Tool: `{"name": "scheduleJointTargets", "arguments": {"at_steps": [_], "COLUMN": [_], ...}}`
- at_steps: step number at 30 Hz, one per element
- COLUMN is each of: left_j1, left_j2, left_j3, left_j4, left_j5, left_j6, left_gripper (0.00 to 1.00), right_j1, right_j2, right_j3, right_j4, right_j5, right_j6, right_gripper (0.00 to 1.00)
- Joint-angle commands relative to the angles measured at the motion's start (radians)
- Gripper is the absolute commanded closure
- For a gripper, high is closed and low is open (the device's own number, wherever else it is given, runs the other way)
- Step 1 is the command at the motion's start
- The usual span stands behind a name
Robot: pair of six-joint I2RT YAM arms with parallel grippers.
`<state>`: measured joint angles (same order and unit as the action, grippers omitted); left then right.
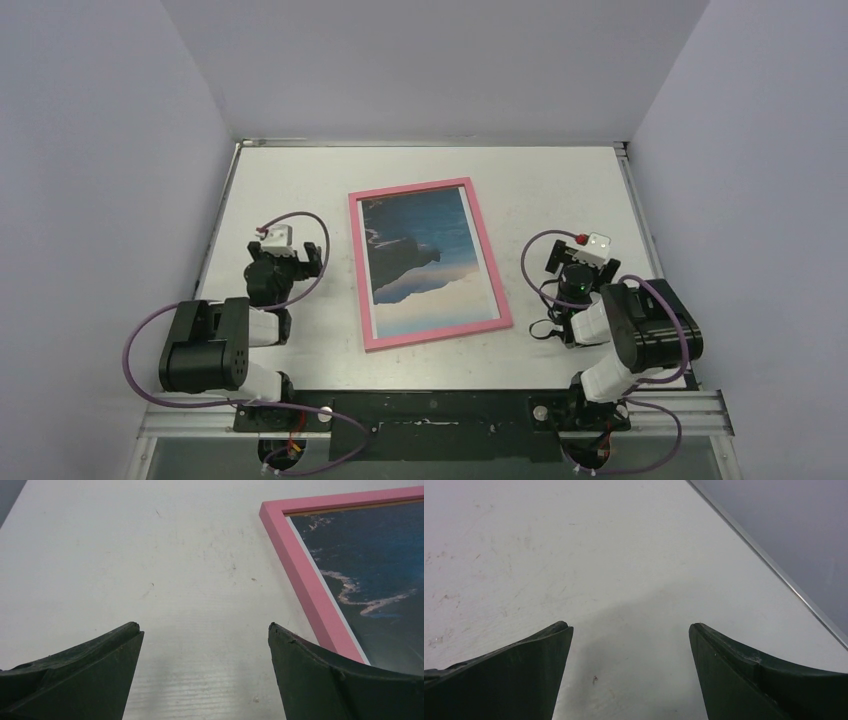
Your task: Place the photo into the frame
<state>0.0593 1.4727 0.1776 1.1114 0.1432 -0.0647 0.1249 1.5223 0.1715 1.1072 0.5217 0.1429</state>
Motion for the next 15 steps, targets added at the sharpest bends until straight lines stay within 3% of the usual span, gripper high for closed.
{"name": "scheduleJointTargets", "arguments": {"at_steps": [1,2,15], "left_j1": [-0.039,-0.042,-0.042], "left_j2": [0.008,0.009,-0.005], "left_j3": [0.084,0.085,0.072], "left_j4": [-0.01,-0.006,0.004], "left_j5": [-0.096,-0.098,-0.111], "left_j6": [0.001,0.001,-0.004], "left_gripper": [0.04,0.04,0.04], "right_j1": [0.004,-0.013,-0.015], "right_j2": [0.097,0.088,0.09], "right_j3": [0.052,0.088,0.068], "right_j4": [0.192,0.084,0.129], "right_j5": [-0.163,-0.161,-0.158], "right_j6": [-0.082,-0.048,-0.06], "right_gripper": [0.1,0.1,0.1]}}
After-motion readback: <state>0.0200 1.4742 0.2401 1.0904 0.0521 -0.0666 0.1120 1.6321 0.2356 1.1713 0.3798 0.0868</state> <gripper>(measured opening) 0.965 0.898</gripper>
